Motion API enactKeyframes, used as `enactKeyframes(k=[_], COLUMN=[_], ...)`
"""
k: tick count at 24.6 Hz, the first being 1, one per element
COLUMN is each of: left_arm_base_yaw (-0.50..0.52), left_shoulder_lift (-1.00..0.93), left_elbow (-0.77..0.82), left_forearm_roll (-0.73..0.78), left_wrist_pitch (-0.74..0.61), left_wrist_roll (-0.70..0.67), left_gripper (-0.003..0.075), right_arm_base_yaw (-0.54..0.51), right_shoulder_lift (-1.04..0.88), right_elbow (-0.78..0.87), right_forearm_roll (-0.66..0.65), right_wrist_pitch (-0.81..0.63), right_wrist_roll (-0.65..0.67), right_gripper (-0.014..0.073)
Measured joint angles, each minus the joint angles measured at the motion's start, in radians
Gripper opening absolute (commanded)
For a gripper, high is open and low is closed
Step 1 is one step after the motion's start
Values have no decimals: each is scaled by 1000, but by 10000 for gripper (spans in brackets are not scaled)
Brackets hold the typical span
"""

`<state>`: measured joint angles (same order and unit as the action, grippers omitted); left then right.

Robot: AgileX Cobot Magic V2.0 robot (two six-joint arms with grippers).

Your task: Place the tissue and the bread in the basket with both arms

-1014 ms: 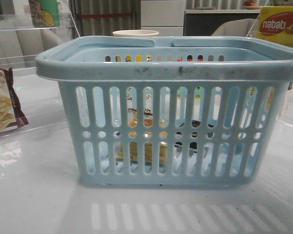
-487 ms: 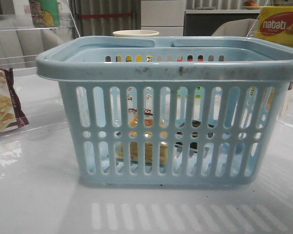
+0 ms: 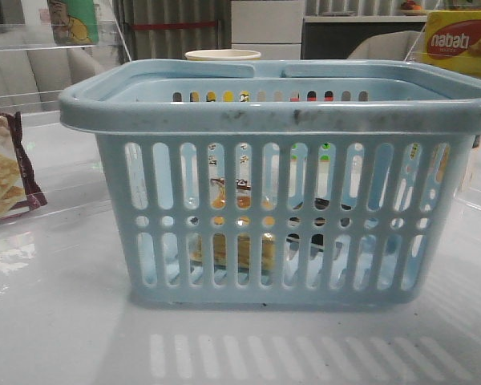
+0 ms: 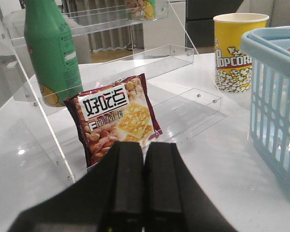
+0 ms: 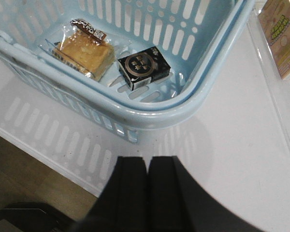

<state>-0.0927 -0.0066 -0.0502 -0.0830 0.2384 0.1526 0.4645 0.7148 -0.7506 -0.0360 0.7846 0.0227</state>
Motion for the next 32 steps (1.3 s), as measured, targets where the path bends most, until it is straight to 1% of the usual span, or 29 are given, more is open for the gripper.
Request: enactKeyframes(k=[3,6,9,29,31,32], left_arm_base_yaw=[0,0,0,0,0,0], left_shoulder_lift=[0,0,0,0,0,0], left_elbow=[42,58,58,58,58,58], left_forearm_roll=[50,65,65,65,65,65], left_wrist_pitch=[-60,-124,-157,-157,-157,-157], left_wrist_roll=[-58,-79,-81,-83,-83,-83], left_gripper=[97,97,97,97,97,97], right_arm_base_yaw=[0,0,0,0,-23,-59], right_shoulder_lift=[0,0,0,-4,-29,-56], right_elbow=[0,0,0,7,33,56], right_forearm_roll=[-2,-2,-2,-2,-6,-7], right_wrist_pitch=[0,2,2,0,-9,-28], right_wrist_roll=[-1,-1,-1,-2,-2,-2], right_gripper=[75,75,75,71,69,69])
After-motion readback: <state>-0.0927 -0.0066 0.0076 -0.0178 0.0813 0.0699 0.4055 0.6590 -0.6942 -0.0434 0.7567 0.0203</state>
